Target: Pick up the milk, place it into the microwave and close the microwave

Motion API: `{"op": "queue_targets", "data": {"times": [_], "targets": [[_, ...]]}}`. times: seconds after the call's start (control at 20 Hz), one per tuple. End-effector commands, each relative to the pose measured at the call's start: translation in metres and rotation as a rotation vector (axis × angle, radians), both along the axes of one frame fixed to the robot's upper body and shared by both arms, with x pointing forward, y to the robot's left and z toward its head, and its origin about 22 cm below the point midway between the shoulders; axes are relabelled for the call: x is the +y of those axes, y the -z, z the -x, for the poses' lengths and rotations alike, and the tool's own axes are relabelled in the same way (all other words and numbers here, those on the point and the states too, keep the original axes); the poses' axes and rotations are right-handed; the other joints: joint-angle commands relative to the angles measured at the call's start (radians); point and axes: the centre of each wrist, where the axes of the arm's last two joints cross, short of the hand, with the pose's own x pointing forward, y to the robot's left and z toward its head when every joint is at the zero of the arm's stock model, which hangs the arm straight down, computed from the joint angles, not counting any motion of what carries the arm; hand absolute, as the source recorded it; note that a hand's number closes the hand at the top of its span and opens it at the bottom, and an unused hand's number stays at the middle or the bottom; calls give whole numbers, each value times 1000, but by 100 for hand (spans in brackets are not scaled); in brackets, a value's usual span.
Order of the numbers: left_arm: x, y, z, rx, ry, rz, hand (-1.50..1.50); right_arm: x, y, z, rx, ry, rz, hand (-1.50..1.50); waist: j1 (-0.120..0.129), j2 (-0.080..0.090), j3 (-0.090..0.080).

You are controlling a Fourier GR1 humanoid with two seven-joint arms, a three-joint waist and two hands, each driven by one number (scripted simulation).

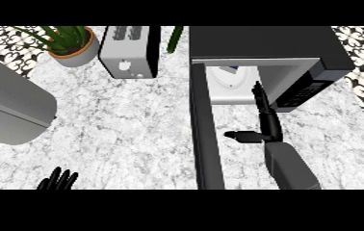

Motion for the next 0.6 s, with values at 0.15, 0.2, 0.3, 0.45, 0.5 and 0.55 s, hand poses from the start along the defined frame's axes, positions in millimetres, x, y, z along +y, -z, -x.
{"op": "queue_targets", "data": {"times": [0.15,0.2,0.3,0.45,0.5,0.55], "targets": [[-27,1,-10,12,129,-62,-150,-20,9,38,-30,-56,-65,-150,-19,-7,-2],[-34,7,-15,5,153,-53,-150,-5,21,57,-26,-44,-71,-150,-19,-6,-2],[-40,-2,-17,23,181,-88,150,-10,13,61,-38,-27,-73,-150,-9,-2,-1],[-60,-8,-42,-20,198,-119,150,-58,5,79,-44,-28,-158,-150,-26,-2,-1],[-61,-6,-37,3,188,-114,150,-56,14,105,-64,-31,-185,-150,-23,-2,-1],[-71,-7,-43,10,207,-124,150,-74,-3,96,-68,-29,-170,-150,-15,0,-1]]}}
